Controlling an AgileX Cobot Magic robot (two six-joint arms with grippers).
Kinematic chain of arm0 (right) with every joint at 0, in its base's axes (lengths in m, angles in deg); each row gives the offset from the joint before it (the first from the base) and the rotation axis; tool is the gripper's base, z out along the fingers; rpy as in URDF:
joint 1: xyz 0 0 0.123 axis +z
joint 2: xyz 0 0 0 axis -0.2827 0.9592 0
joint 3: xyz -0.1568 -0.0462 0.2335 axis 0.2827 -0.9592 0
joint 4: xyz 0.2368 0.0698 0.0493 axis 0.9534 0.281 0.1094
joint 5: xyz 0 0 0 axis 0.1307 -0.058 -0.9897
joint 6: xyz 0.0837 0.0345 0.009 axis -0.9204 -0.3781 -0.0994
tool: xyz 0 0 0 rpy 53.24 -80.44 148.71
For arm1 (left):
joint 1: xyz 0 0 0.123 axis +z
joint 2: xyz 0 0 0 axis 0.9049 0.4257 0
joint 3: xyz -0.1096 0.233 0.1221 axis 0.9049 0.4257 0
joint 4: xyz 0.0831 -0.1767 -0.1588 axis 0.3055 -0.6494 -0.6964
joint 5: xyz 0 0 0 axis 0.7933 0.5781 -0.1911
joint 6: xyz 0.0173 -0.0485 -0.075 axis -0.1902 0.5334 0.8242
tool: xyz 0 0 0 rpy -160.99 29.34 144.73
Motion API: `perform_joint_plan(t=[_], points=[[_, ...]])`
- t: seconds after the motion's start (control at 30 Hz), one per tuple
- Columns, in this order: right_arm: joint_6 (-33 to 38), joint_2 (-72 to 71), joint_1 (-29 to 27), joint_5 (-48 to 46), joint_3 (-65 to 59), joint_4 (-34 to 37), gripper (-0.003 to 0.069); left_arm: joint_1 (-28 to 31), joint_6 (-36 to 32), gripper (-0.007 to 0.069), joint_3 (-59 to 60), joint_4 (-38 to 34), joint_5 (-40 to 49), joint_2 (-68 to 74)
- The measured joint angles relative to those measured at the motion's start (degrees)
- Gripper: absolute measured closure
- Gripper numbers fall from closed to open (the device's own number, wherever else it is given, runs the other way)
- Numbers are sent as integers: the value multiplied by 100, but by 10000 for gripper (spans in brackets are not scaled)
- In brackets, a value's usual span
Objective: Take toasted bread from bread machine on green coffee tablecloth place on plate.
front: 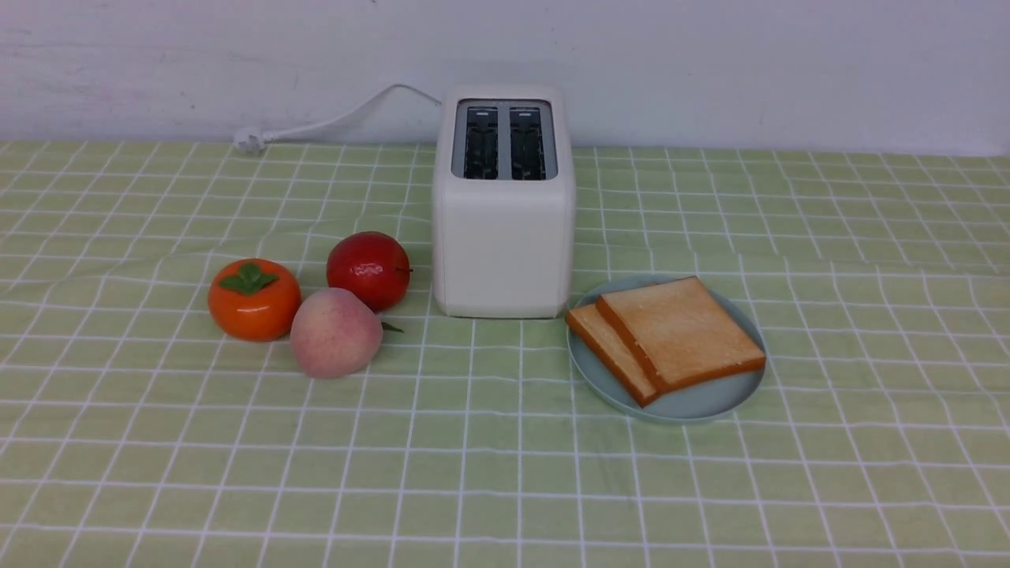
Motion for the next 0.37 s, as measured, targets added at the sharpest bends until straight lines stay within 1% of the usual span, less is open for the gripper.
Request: perform_joint_plan(t=[0.37], points=[[0,0,0,0,0,0,538,0,0,624,0,0,0,0]])
